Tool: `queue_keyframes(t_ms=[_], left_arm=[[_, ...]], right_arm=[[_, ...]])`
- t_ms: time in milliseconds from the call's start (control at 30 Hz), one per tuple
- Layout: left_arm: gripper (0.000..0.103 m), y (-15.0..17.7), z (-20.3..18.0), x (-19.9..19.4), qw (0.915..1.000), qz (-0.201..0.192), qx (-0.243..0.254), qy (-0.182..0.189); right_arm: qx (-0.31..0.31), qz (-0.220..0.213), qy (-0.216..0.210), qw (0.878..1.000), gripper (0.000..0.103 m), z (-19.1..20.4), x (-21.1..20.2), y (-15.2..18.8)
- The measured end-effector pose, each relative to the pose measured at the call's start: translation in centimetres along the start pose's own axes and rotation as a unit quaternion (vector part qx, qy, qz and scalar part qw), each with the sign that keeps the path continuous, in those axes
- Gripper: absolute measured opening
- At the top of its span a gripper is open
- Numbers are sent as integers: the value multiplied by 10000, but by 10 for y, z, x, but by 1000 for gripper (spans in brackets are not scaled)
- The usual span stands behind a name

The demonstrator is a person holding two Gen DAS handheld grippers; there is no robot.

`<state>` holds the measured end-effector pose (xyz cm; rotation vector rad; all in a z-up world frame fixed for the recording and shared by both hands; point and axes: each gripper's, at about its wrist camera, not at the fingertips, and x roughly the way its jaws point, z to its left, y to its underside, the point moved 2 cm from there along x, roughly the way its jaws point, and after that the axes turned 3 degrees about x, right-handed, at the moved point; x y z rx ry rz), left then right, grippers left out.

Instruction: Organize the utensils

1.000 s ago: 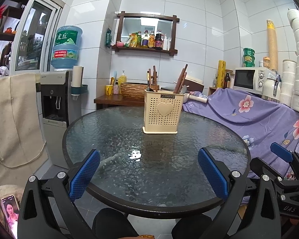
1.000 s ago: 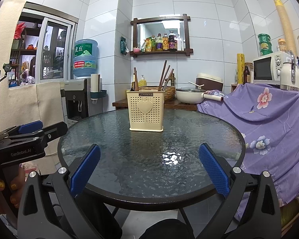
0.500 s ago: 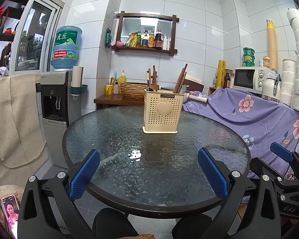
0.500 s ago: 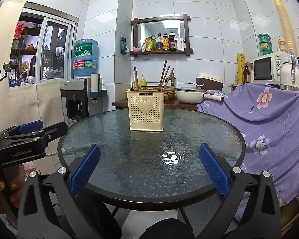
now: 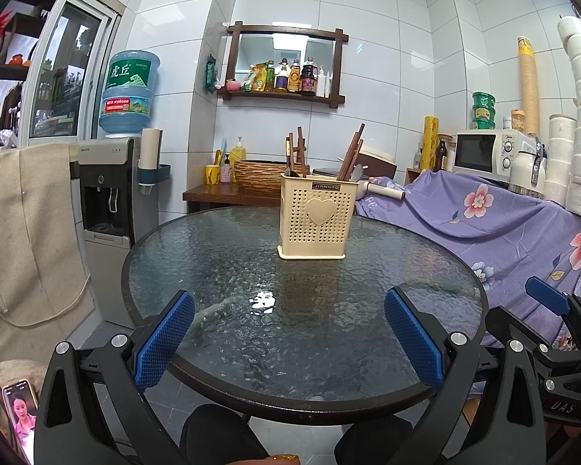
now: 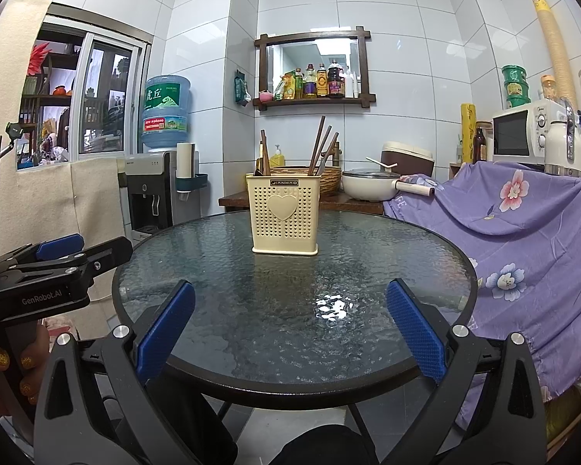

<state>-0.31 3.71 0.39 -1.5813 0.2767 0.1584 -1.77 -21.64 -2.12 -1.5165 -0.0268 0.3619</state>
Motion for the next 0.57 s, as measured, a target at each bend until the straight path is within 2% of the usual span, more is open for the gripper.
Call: queue_keyframes(t_ms=[567], left_arm=[[96,1,0,0,10000,-10,16,26]], right_arm=[[6,40,-10,10000,97,-3,0,2]])
